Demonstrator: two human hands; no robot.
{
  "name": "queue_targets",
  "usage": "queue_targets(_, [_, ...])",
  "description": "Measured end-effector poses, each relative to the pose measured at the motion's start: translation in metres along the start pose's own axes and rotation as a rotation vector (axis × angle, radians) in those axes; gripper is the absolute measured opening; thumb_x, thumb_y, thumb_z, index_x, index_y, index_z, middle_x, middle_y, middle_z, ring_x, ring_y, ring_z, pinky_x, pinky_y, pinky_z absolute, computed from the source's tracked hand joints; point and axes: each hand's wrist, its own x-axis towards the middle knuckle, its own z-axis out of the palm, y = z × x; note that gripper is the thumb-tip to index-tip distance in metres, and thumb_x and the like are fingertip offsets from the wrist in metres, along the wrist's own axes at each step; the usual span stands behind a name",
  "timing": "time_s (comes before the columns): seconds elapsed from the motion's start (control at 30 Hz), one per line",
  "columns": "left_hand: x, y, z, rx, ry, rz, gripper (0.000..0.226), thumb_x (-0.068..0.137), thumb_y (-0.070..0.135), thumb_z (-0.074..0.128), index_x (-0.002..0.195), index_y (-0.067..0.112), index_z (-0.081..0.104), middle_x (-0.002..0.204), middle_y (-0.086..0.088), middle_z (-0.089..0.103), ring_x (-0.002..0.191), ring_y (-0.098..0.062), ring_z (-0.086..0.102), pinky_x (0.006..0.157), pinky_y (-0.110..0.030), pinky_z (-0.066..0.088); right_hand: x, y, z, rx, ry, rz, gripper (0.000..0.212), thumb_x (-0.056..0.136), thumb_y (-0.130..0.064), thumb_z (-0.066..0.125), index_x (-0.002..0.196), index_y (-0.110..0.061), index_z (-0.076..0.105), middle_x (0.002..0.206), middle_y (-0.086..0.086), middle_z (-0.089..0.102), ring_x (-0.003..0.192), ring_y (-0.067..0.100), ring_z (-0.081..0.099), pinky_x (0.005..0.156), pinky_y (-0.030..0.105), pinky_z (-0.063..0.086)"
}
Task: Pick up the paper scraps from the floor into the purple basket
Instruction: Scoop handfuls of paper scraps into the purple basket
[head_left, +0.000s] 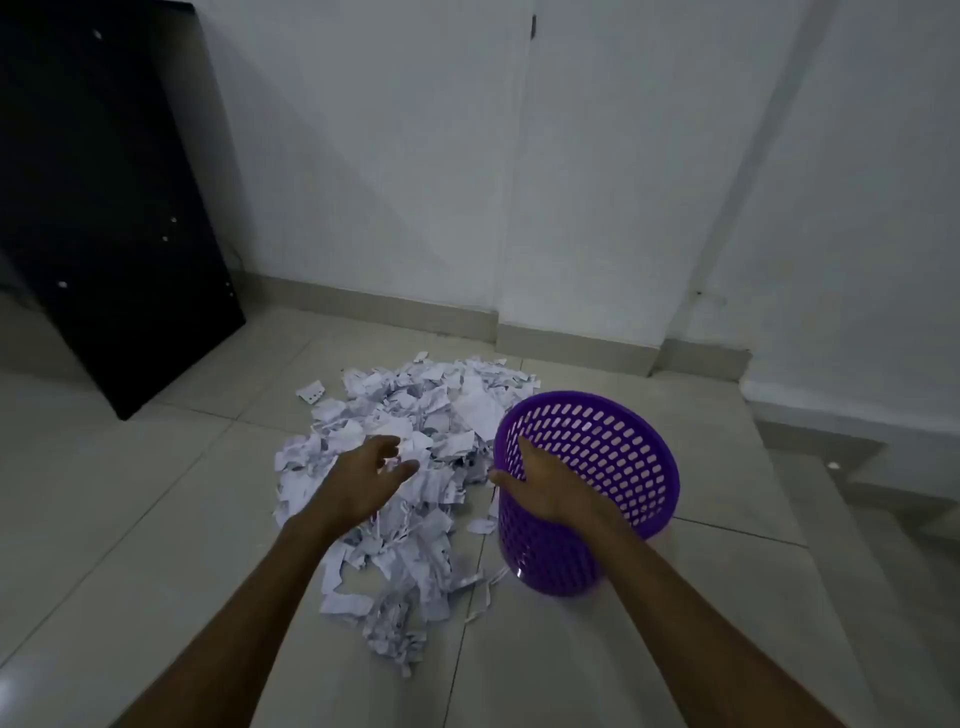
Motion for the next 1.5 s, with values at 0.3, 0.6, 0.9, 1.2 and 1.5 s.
queue_targets(0.3, [-0.018, -0.04, 0.011, 0.042, -0.066, -0.141, 0.062, 0.092, 0.047, 0.059, 0.141, 0.012, 0.046, 0.139, -0.005, 0.055, 0.124, -0.021, 0.054, 0.094, -0.029, 0.042, -0.002, 0.001, 0.032, 0.146, -0.022, 0.048, 0.05, 0.101, -0.009, 0.044, 0.148, -0.007, 0.027, 0.134, 0.02, 0.053, 0.123, 0.031, 0.053, 0.088, 0.035, 0.043])
queue_targets(0.6, [-0.018, -0.068, 0.005, 0.057, -0.035, -0.207, 0.066, 0.091, 0.052, 0.058, 0.141, 0.011, 0.046, 0.139, -0.006, 0.055, 0.124, -0.02, 0.053, 0.094, -0.029, 0.041, 0.0, -0.014, 0.042, 0.188, 0.029, -0.038, 0.045, 0.104, -0.015, 0.041, 0.147, -0.007, 0.031, 0.124, 0.016, 0.058, 0.111, 0.028, 0.058, 0.096, 0.046, 0.049])
queue_targets(0.9, [0.016, -0.093, 0.022, 0.084, 0.076, -0.193, 0.06, 0.094, 0.038, 0.06, 0.142, 0.008, 0.044, 0.146, -0.01, 0.048, 0.133, -0.027, 0.045, 0.106, -0.036, 0.036, 0.012, -0.024, 0.058, 0.171, 0.034, -0.119, 0.05, 0.104, -0.023, 0.042, 0.151, -0.014, 0.029, 0.132, 0.011, 0.058, 0.11, 0.022, 0.06, 0.099, 0.047, 0.048])
queue_targets(1.2, [0.037, -0.123, 0.054, 0.039, 0.162, -0.208, 0.079, 0.084, 0.042, 0.071, 0.145, 0.004, 0.037, 0.15, -0.015, 0.039, 0.137, -0.031, 0.037, 0.109, -0.04, 0.033, 0.016, -0.039, 0.069, 0.105, 0.421, -0.26, 0.047, 0.102, -0.036, 0.046, 0.147, -0.021, 0.04, 0.147, -0.005, 0.043, 0.129, 0.009, 0.045, 0.1, 0.023, 0.039])
queue_targets(1.5, [0.036, -0.161, 0.048, -0.069, 0.337, -0.081, 0.053, 0.092, 0.035, 0.048, 0.134, 0.003, 0.049, 0.136, -0.015, 0.054, 0.126, -0.031, 0.048, 0.102, -0.032, 0.036, 0.064, -0.101, 0.119, 0.204, 0.235, -0.489, 0.052, 0.101, -0.023, 0.053, 0.149, -0.017, 0.035, 0.154, -0.001, 0.03, 0.135, 0.01, 0.036, 0.106, 0.016, 0.031])
